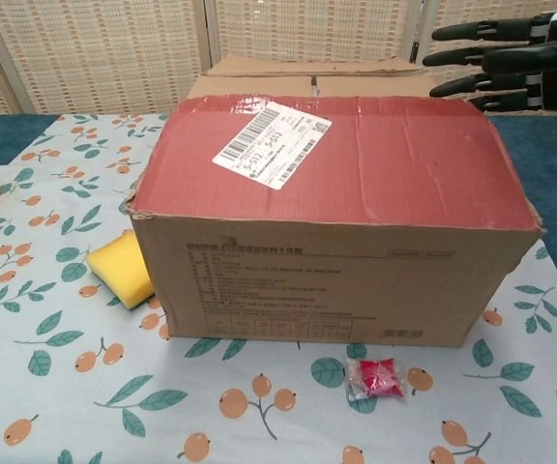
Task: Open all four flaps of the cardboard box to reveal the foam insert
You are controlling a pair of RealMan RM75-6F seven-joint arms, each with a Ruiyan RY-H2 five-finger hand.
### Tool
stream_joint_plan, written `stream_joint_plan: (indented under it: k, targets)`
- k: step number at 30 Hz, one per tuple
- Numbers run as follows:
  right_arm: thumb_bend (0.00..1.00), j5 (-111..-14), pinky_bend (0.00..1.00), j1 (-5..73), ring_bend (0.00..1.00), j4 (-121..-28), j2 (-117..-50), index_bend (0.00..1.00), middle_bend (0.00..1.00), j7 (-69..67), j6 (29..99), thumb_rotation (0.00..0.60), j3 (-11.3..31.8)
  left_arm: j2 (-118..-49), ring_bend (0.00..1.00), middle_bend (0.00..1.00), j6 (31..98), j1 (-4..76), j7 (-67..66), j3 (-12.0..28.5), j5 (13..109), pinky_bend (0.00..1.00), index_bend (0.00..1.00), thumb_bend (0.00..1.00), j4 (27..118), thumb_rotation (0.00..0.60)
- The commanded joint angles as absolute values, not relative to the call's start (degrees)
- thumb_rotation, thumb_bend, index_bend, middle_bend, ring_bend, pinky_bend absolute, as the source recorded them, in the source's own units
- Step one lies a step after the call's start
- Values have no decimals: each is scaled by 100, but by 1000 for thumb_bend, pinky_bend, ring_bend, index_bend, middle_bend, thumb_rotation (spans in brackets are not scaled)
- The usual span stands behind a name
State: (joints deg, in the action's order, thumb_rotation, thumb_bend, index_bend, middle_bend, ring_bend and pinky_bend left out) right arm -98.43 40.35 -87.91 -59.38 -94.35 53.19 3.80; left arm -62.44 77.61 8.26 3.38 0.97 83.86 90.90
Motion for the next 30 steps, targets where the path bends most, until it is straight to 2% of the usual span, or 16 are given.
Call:
stream_joint_plan:
  k: [1,14,21,30]
  targets:
    - [413,-9862,176,3966,177,-9041,-5724,54,71,-9326,5525,600,272,-6249,0,0,7767,826,318,93,8394,0,0,378,9097,600]
    - [412,-10392,176,3510,168,-10864,-4203,54,61,-8136,6548,600,-76,-6294,0,0,7830,821,130,74,8453,0,0,378,9149,600]
    - [412,-11072,176,3009,164,-11930,-3323,54,51,-7197,7137,600,-444,-6342,0,0,7890,812,-77,56,8506,0,0,378,9208,600]
    - [412,-12153,176,2331,136,-12259,-2937,54,22,-6340,7550,600,-1077,-6401,0,0,7911,818,-297,75,8474,0,0,378,9253,600]
